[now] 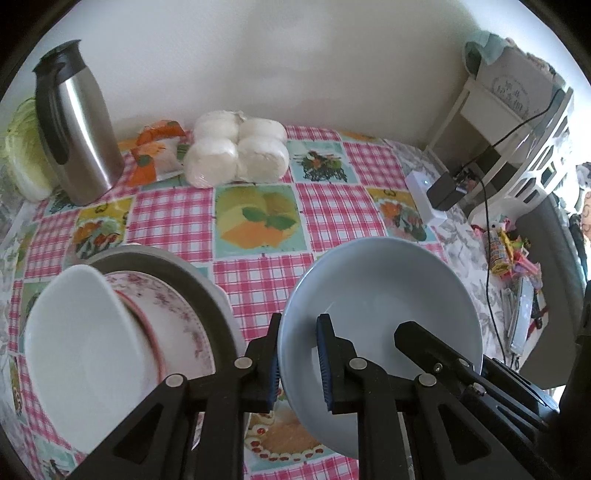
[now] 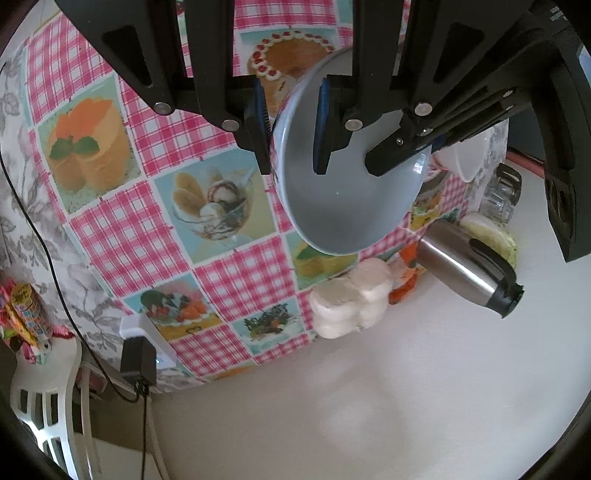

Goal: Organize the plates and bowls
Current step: 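Lift the pale blue bowl with both grippers and carry it over the basin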

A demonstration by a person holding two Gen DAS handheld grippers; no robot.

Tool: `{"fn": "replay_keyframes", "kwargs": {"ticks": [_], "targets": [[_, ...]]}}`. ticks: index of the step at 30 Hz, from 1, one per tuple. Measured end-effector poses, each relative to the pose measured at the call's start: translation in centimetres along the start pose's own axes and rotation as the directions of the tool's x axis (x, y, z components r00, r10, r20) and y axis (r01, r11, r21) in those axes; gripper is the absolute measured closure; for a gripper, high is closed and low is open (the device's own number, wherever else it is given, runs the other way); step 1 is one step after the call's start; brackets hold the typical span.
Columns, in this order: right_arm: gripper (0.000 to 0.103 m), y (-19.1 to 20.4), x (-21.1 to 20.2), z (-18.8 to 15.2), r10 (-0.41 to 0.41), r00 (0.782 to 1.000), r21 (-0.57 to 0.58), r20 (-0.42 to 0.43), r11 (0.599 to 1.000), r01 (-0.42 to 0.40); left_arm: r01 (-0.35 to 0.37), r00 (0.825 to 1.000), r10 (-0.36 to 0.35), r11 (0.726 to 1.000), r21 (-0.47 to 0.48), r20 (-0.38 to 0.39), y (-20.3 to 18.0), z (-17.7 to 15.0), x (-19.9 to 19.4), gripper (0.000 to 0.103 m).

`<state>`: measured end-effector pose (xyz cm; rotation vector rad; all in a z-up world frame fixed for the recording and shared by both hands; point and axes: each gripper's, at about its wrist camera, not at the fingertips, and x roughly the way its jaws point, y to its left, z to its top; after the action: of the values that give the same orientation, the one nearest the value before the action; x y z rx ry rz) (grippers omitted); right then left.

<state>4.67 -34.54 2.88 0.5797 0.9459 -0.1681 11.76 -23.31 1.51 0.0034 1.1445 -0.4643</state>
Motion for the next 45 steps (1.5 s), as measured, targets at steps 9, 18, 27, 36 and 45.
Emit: {"fn": "replay_keyframes", "kwargs": {"ticks": [9, 18, 27, 36, 45], "targets": [[0.080, 3.7, -1.0, -0.7, 0.034, 0.999, -0.052, 0.013, 0.998, -0.034, 0.027, 0.999, -0.024, 0.997, -0.072, 0.038, 3.1, -0.2, -3.2, 0.083], [0.080, 8.0, -0.8, -2.2, 0.114, 0.993, -0.106, -0.011, 0.988, -0.115, 0.072, 0.993, -0.052, 0.979, -0.190, 0.106, 8.3, -1.1, -6.6, 0.084], [0.080, 12.6, -0.4, -3.9, 0.150, 0.988, -0.180, -0.029, 0.972, -0.153, 0.072, 0.989, -0.032, 0.957, -0.280, 0.146, 13.2, -2.7, -9.0, 0.084], [0.080, 15.6, 0.8, -4.8, 0.166, 0.985, -0.216, -0.051, 0.961, -0.173, 0.049, 0.987, 0.006, 0.943, -0.330, 0.163, 16.4, -3.9, -10.4, 0.083], [0.080, 17.3, 2.0, -5.4, 0.173, 0.983, -0.228, -0.066, 0.956, -0.183, 0.055, 0.985, 0.009, 0.928, -0.369, 0.170, 18.7, -4.3, -10.9, 0.083]]}}
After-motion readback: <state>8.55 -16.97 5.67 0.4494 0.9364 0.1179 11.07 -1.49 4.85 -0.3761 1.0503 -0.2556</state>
